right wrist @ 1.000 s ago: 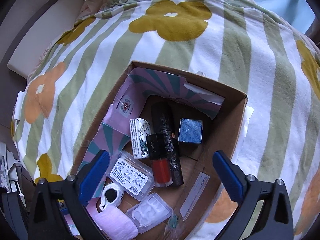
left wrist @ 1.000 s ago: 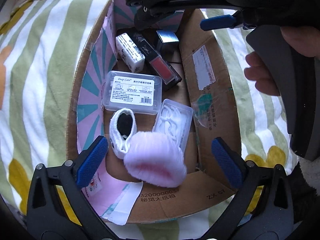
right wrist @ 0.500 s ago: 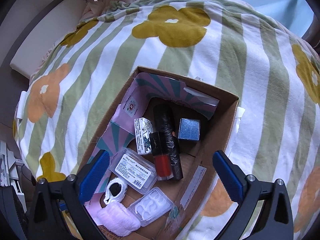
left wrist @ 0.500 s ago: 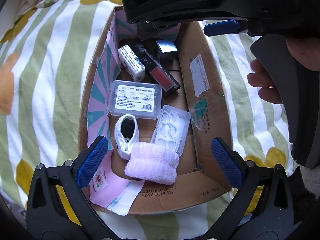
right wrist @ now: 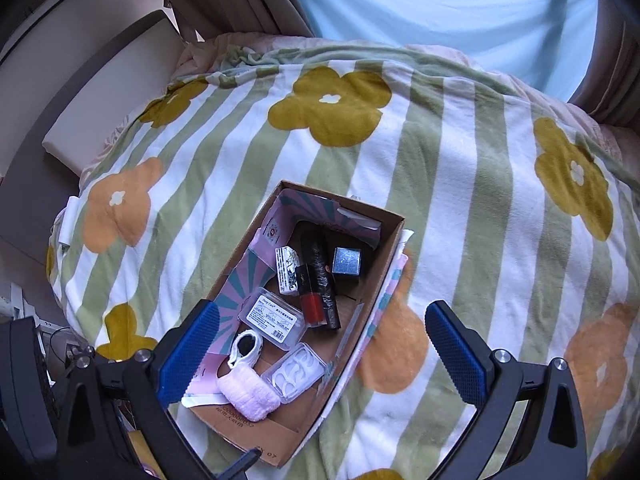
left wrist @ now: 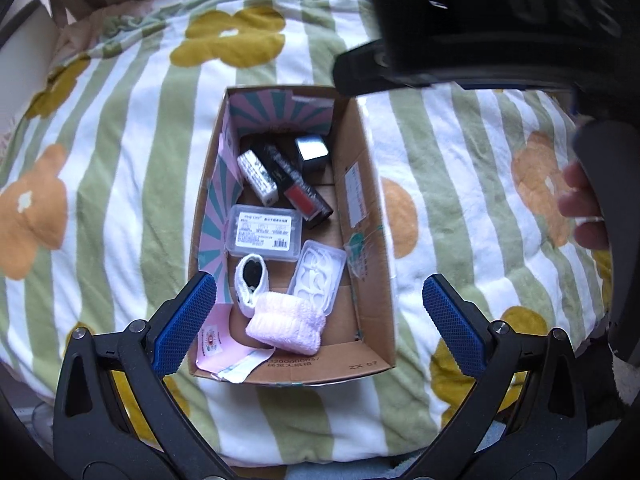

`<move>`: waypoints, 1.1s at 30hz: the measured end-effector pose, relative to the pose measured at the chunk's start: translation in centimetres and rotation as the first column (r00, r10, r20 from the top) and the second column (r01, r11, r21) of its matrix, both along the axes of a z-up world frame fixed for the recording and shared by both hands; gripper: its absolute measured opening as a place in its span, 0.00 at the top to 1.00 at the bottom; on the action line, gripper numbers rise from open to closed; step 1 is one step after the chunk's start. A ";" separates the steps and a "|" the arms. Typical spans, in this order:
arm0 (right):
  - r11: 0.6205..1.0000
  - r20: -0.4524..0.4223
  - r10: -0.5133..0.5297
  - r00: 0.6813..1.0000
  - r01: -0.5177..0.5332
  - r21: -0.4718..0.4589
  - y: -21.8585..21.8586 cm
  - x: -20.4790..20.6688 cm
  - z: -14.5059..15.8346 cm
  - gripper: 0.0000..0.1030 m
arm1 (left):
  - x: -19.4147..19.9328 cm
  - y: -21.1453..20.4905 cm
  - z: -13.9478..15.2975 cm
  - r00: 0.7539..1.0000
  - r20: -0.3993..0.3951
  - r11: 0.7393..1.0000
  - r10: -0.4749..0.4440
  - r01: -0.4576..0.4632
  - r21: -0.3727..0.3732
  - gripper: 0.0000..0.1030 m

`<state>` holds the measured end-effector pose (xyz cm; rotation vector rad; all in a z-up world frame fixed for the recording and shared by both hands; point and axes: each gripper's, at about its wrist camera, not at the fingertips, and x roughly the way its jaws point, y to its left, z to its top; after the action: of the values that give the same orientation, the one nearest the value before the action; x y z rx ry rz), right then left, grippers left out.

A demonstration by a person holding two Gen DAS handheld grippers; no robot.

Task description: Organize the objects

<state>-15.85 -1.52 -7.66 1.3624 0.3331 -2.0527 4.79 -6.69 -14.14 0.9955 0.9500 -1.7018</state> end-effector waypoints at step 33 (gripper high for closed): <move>0.923 -0.135 -0.373 0.918 0.382 0.046 25.1 4.8 7.0 0.01 | -9.8 4.2 9.7 0.997 -0.075 0.991 0.008 -0.018 -0.131 0.00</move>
<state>-11.05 23.56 -0.71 1.4332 0.2077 -2.4721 -5.00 -2.48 -4.43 0.8425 0.8780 -1.7770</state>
